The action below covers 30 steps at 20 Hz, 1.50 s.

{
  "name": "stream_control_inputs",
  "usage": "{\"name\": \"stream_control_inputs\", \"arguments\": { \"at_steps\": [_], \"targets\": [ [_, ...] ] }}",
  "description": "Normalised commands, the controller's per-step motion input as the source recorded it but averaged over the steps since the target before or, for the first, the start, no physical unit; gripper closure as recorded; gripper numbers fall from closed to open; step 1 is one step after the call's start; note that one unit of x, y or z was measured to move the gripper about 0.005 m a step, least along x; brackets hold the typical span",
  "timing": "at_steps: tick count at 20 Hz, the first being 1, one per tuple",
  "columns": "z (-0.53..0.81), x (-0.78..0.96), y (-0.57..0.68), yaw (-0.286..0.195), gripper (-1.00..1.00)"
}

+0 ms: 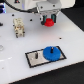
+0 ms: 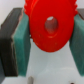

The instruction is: Insert the blue gear onto the right peg, followed by the red gear

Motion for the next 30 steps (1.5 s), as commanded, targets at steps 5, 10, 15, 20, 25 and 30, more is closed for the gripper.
{"name": "stream_control_inputs", "arguments": {
  "at_steps": [5,10,15,20,25,30],
  "targets": [
    [0.41,0.61,0.04,0.0,1.0],
    [0.38,0.69,0.01,0.0,1.0],
    [0.33,0.71,-0.03,0.0,1.0],
    [0.29,0.71,-0.13,0.0,1.0],
    [0.28,0.7,-0.16,0.0,1.0],
    [0.3,0.71,-0.14,0.0,1.0]
  ]
}}
